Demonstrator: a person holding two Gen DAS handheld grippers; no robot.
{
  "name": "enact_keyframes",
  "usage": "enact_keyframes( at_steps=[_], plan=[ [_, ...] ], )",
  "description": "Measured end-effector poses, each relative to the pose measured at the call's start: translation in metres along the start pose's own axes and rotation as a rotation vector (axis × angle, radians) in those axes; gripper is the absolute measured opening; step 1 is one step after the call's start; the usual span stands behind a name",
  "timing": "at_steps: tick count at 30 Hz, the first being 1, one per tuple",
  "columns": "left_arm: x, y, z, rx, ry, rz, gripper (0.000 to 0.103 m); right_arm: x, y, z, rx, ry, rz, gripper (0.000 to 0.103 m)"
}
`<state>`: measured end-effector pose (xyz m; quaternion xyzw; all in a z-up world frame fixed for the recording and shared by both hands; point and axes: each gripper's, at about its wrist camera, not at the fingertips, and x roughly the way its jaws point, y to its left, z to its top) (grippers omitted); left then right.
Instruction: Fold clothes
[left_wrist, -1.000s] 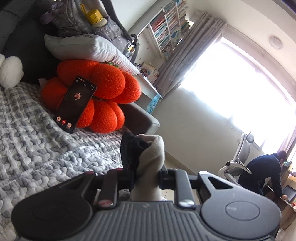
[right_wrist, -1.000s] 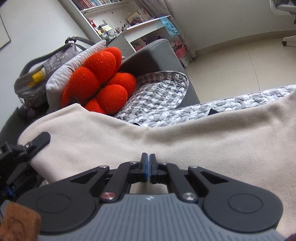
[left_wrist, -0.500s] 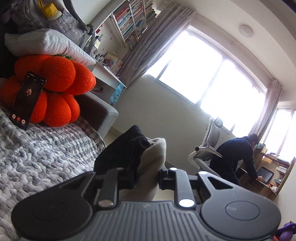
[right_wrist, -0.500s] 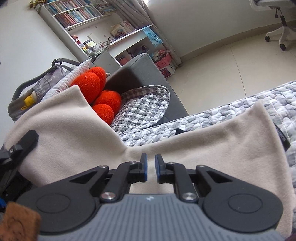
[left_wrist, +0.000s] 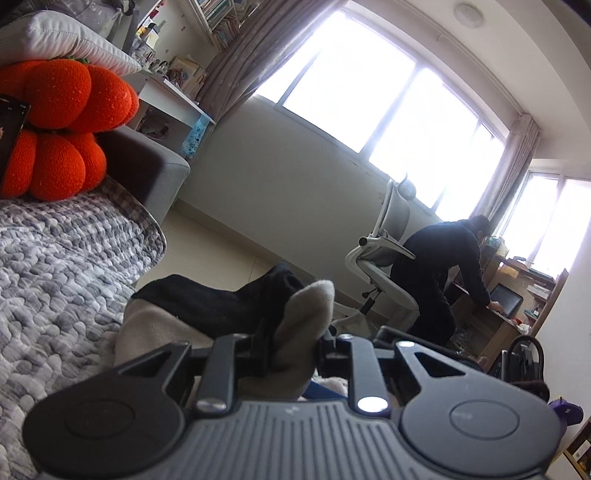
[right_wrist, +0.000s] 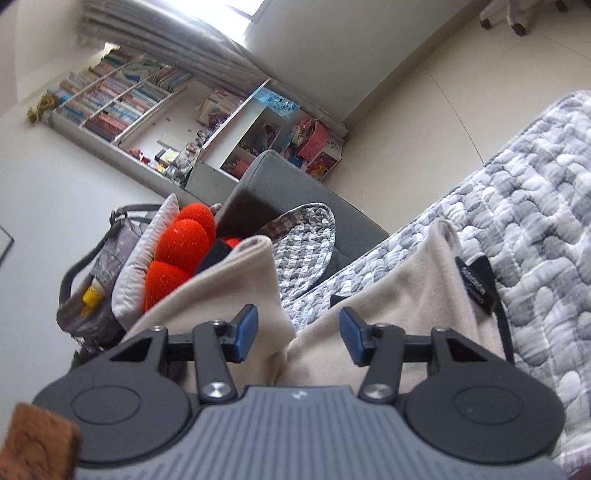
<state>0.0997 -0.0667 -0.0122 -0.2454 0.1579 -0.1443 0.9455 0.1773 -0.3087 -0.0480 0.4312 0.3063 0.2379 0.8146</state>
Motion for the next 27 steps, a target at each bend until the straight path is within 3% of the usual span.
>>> enact_keyframes(
  at_steps=[4,13,15,17,20,24,27],
  plan=[
    [0.012,-0.002,-0.013,0.027,0.077,-0.019,0.022,-0.004,-0.011,0.006,0.096,0.012,0.039,0.053],
    [0.021,-0.007,-0.033,0.15,0.172,-0.044,0.026,-0.007,-0.022,0.012,0.185,0.022,0.075,0.054],
    [0.021,-0.01,-0.038,0.201,0.186,-0.053,0.029,-0.006,-0.02,0.012,0.169,0.03,0.063,0.054],
    [0.018,-0.013,-0.04,0.256,0.194,-0.092,0.045,-0.004,-0.017,0.012,0.143,0.04,0.047,0.054],
    [0.011,-0.019,-0.043,0.339,0.207,-0.165,0.06,-0.001,-0.008,0.008,0.061,0.054,0.009,0.054],
    [0.002,-0.017,-0.039,0.393,0.226,-0.187,0.062,0.006,0.003,0.002,-0.07,0.075,-0.054,0.054],
    [-0.005,-0.007,-0.029,0.35,0.239,-0.218,0.062,0.008,0.009,-0.003,-0.167,0.07,-0.119,0.035]
  ],
)
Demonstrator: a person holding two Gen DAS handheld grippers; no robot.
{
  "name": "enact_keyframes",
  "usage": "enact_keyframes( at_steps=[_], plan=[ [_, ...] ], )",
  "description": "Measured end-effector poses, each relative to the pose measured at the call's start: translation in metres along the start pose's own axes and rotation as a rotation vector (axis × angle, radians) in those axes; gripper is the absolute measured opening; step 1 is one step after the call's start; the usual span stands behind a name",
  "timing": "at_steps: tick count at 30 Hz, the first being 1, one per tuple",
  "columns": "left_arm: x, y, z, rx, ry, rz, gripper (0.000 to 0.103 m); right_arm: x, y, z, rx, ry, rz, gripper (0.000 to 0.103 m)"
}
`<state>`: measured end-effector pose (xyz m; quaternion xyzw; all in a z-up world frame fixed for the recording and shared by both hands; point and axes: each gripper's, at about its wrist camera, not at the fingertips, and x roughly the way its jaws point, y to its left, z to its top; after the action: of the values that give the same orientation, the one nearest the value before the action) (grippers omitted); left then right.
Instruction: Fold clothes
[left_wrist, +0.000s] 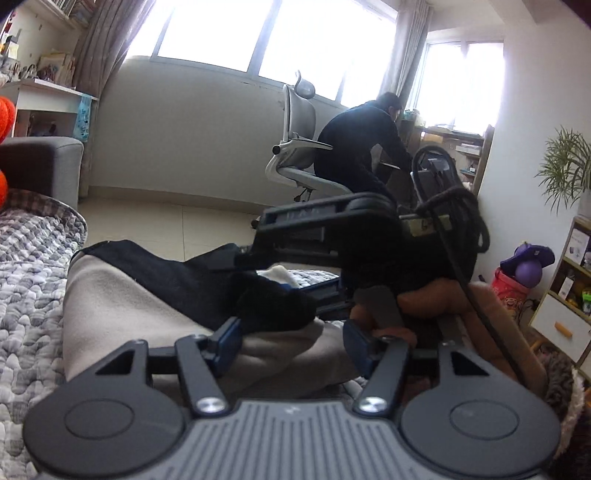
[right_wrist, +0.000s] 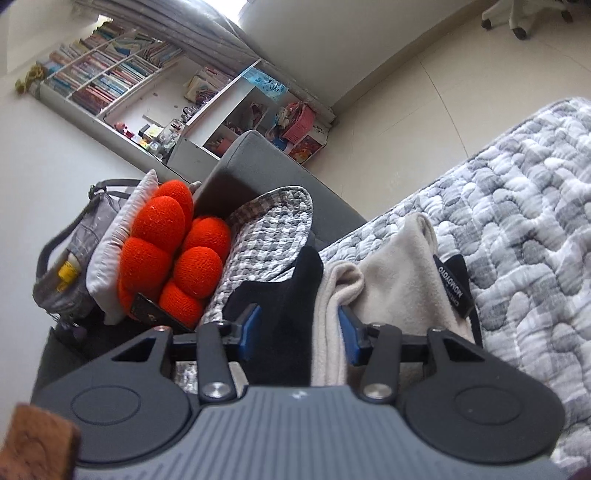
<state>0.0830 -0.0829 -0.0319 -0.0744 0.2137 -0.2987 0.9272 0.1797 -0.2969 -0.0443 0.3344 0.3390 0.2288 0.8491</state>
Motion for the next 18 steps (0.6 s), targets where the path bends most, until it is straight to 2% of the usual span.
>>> enact_keyframes(
  at_steps=[1,3,6,9,12,16,18],
  plan=[
    [-0.004,0.003,0.002,-0.01,-0.006,-0.005,0.062,0.001,0.001,-0.001,-0.021,-0.005,-0.015,0.029],
    [-0.012,0.01,0.008,-0.015,-0.031,0.015,0.062,0.002,0.002,-0.002,-0.05,-0.018,-0.027,0.027],
    [-0.019,0.024,0.02,-0.018,-0.073,0.113,0.062,-0.003,0.006,-0.002,-0.082,-0.059,-0.002,0.025],
    [-0.019,0.046,0.033,-0.07,-0.094,0.206,0.061,-0.01,0.009,0.001,-0.089,-0.102,0.034,0.024],
    [-0.015,0.064,0.041,-0.122,-0.087,0.222,0.058,-0.017,0.006,0.006,-0.067,-0.128,0.062,0.024],
    [-0.003,0.071,0.042,-0.111,-0.065,0.218,0.047,-0.029,-0.004,0.012,-0.05,-0.156,0.048,0.024],
    [0.004,0.073,0.038,-0.118,-0.055,0.197,0.046,-0.031,-0.008,0.014,-0.04,-0.16,0.033,0.024]
  ],
)
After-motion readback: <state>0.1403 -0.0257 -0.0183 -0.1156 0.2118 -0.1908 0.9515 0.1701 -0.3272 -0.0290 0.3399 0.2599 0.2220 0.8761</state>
